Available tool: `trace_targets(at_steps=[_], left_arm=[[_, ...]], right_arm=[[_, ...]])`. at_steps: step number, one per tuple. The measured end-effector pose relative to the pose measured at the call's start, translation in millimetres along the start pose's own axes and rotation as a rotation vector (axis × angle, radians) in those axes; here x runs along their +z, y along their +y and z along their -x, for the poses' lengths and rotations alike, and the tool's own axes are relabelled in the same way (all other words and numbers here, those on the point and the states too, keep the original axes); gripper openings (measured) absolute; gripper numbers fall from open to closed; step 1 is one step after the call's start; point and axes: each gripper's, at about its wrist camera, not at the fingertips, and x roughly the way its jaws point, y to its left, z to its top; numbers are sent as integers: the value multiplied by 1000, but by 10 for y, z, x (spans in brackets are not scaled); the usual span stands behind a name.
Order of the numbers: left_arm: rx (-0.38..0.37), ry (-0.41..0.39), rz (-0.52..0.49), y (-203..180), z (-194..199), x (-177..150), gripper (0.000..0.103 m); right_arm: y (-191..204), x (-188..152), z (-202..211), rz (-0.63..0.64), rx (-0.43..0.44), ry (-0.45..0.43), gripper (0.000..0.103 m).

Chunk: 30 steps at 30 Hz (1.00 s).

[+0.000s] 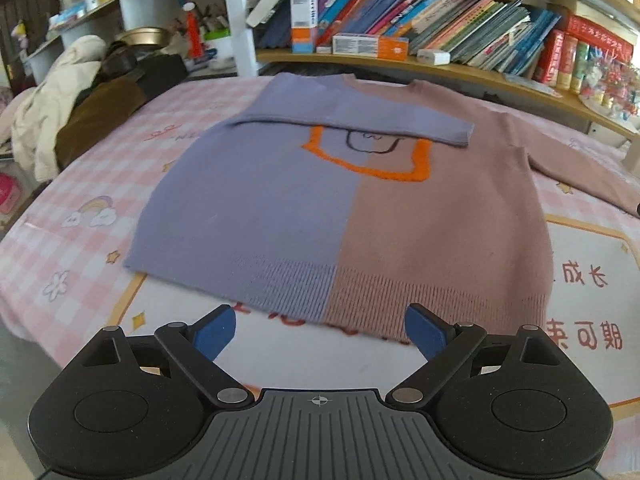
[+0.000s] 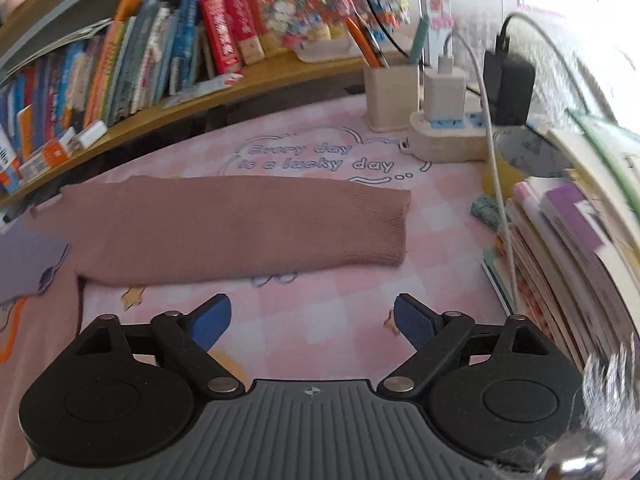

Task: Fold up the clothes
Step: 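Move the right gripper to the pink sleeve cuff and grasp it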

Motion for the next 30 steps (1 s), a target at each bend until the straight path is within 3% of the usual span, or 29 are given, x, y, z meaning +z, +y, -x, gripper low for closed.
trace_targets(at_steps=[5, 9, 14, 20, 26, 30], left_arm=[[40, 14, 20, 36, 39, -33, 94], [69, 23, 40, 81, 60, -50, 94], [73, 18, 38, 80, 99, -59, 94], [89, 16, 62, 112, 118, -78, 94], [89, 8, 63, 99, 128, -79, 94], [88, 0, 59, 87, 154, -89, 94]], right_arm=[[-72, 170, -178, 7, -10, 6, 68], [-154, 198, -249, -32, -64, -7, 62], [-245, 242, -275, -94, -59, -34, 57], [-282, 270, -315, -208, 98, -29, 53], [-136, 248, -364, -238, 227, 13, 53], [-140, 282, -364, -239, 215, 1, 53]])
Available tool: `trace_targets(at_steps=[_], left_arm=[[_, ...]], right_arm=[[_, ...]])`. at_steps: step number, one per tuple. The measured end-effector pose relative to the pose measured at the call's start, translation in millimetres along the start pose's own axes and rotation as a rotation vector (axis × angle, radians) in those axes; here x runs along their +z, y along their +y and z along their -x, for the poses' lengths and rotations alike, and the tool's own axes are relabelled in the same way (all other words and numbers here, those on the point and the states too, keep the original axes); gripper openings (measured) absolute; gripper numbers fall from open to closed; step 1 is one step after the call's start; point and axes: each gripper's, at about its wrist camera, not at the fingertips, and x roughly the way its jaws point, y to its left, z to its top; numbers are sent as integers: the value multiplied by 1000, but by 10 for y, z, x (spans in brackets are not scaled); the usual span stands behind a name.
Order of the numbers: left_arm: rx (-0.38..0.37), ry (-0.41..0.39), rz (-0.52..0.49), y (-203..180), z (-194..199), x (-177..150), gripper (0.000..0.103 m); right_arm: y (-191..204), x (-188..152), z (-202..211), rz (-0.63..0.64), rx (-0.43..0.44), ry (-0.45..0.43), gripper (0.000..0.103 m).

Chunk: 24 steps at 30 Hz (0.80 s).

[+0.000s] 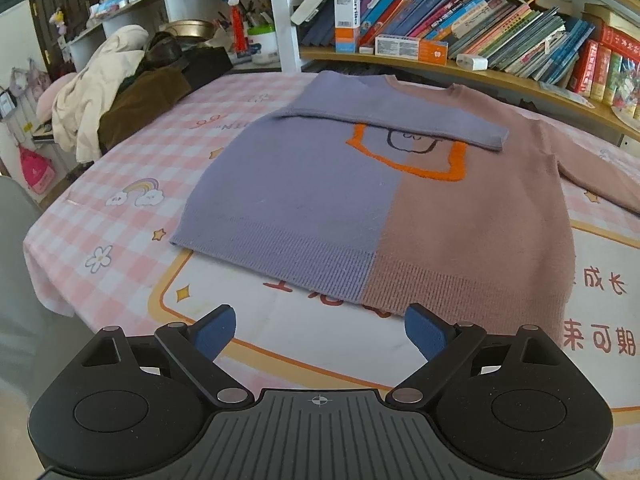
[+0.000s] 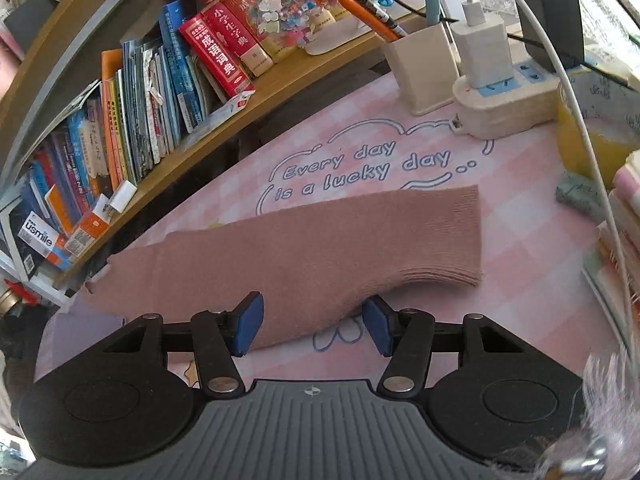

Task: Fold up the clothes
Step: 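Move the right gripper to the pink sleeve cuff and grasp it, then lift the pink sleeve with the right gripper and carry it across the chest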

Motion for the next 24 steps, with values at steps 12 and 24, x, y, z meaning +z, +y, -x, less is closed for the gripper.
trace_targets(at_steps=[12, 24], left_arm=[[-8, -9, 6, 12, 8, -10, 94], [-32, -52, -4, 72, -16, 62, 94]], right_arm=[[-276, 143, -1, -87, -114, -21, 18], [-39, 259, 127, -32, -37, -78, 5]])
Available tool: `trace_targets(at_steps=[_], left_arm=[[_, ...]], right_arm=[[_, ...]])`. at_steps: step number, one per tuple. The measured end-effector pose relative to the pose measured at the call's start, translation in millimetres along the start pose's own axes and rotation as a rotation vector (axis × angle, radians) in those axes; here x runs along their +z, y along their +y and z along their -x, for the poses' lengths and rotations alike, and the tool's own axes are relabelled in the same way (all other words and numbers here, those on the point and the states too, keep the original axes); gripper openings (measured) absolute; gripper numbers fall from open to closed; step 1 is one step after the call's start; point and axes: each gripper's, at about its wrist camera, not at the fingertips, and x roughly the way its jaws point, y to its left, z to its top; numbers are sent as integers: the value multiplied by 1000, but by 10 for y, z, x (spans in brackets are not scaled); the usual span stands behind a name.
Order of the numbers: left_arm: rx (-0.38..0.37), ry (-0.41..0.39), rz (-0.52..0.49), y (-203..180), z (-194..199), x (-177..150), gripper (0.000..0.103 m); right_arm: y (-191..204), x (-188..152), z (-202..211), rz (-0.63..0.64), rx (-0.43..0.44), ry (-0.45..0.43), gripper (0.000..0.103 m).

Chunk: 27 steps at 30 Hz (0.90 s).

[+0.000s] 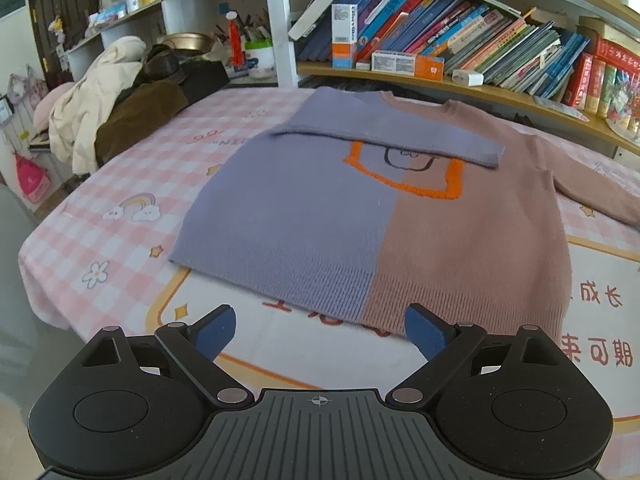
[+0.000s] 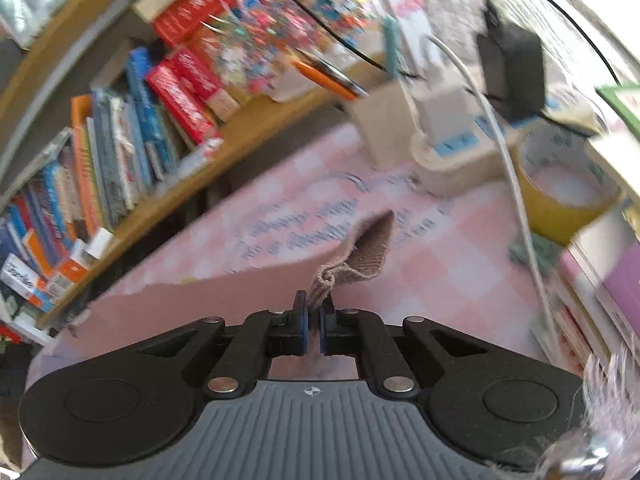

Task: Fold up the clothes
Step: 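Lift the pink sleeve with the right gripper and carry it across the chest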

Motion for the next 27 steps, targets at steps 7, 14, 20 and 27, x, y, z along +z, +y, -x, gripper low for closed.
trace_targets(at_steps=[7, 14, 20, 27], left_arm=[[-51, -50, -27, 132, -36, 73, 94], [-102, -117, -59, 503, -89, 198, 94], [-137, -170, -62, 970, -163, 328, 94], [-152, -202, -69, 1475, -249, 374, 94]], right_arm=[[487, -34, 66, 36, 104, -43, 5], [1196, -109, 140, 90, 153, -71, 5], [1925, -199, 181, 144, 191, -95, 5], [2812, -479, 56, 222, 232, -110, 5]])
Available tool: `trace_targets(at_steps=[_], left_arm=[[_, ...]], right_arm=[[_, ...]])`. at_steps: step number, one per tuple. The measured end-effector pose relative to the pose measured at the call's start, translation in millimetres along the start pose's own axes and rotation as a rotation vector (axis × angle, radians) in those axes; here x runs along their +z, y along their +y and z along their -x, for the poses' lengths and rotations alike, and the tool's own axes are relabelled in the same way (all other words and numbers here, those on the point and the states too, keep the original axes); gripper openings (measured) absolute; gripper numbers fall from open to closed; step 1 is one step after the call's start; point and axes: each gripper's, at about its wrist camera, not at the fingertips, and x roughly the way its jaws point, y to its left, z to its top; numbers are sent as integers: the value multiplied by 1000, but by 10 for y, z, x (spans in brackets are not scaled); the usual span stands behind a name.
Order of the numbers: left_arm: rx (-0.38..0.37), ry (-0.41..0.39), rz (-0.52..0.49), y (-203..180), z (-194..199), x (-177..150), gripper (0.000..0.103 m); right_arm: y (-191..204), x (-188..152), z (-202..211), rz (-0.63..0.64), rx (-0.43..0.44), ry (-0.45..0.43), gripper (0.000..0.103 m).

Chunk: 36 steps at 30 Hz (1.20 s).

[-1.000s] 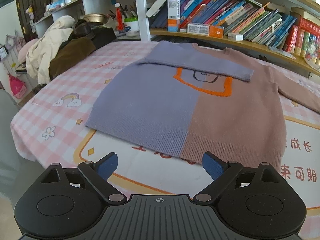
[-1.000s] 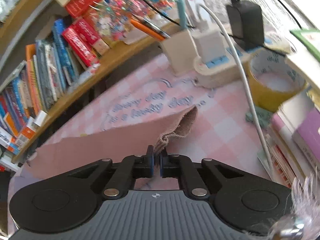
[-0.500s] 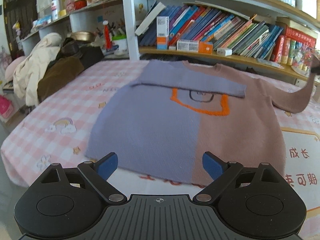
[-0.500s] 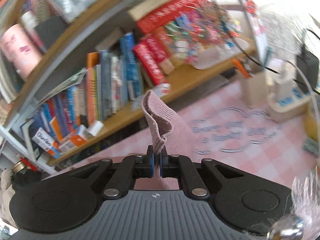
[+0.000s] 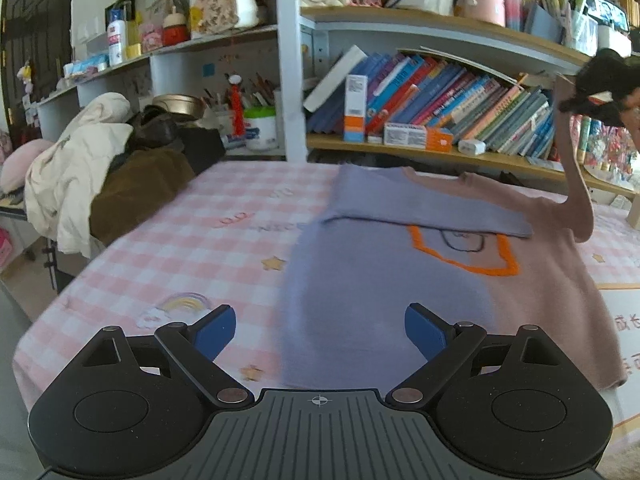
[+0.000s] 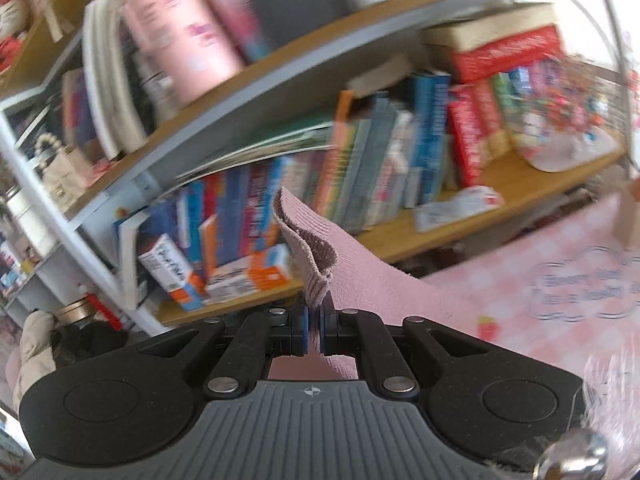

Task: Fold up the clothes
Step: 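Lift the pink sleeve with the right gripper and carry it across the chest, then lay the pink sleeve over the lavender sleeve and open the right gripper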

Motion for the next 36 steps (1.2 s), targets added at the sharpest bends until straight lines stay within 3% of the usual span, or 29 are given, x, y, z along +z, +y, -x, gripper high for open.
trace_targets(at_steps=[12, 21, 24, 26, 31, 36], left_arm=[[112, 3, 48, 855, 128, -119, 94], [156, 19, 57, 1169, 203, -199, 94], [145, 14, 48, 1186, 196, -195, 94], [133, 7, 40, 1178, 171, -174, 94], [71, -7, 11, 1072, 44, -103, 94], [-13, -13, -13, 919, -101, -41, 94]], right_arm=[[1241, -485, -776, 101, 42, 84, 5], [1506, -953, -1289, 148, -42, 206, 5], [1546, -1069, -1348, 167, -46, 223, 15], [1565, -1130, -1294, 178, 5, 225, 53], [1510, -1255, -1003, 216, 97, 241, 54], [1254, -1391, -574, 242, 77, 262, 54]])
